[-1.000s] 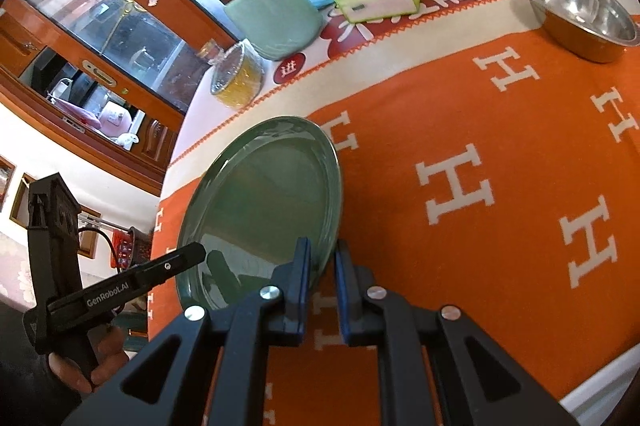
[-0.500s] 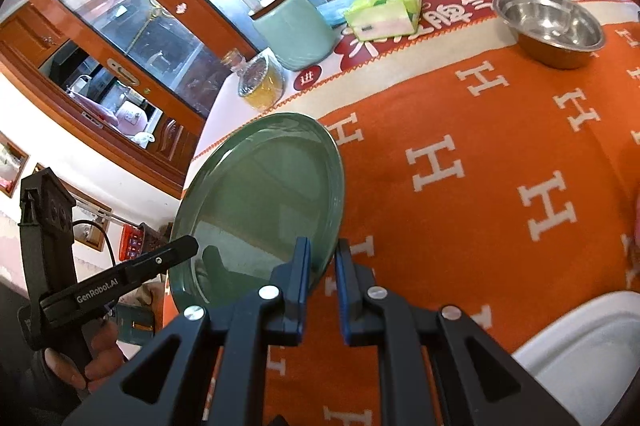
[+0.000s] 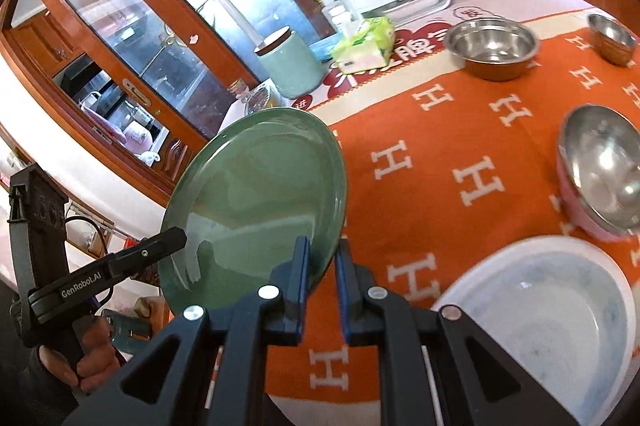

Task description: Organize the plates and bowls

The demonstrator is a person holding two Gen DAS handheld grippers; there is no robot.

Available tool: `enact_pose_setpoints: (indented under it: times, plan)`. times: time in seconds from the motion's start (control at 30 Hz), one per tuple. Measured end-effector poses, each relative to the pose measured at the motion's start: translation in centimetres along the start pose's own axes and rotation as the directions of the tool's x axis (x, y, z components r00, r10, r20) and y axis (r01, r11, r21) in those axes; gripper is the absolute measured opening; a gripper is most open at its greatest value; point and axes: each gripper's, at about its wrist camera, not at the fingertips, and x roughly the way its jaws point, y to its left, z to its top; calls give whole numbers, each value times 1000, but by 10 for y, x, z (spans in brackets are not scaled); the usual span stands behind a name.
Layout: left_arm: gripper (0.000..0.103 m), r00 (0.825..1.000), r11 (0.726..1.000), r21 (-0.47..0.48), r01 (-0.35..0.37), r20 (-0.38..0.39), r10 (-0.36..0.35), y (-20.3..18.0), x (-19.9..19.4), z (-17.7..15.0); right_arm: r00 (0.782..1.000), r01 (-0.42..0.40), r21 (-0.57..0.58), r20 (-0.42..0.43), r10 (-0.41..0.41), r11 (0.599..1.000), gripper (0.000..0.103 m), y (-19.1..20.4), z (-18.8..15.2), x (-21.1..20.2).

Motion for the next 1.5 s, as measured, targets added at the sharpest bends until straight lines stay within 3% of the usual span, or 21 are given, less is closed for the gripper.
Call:
enact_pose_setpoints:
  times: [0.53, 1.07, 1.5]
  plan:
    - [26, 990, 980, 170, 108, -108, -90, -81, 11, -34, 994, 102, 121, 19, -105, 987, 13, -55, -48, -72]
    - [26, 948, 935, 297, 192, -303, -99, -164, 59, -75, 976, 217, 287, -49, -212, 933, 14, -123, -86, -118]
    - [26, 913, 943, 280, 180, -403, -55, -185, 90, -99, 955, 286, 279, -158, -250, 917, 15, -149, -95, -120]
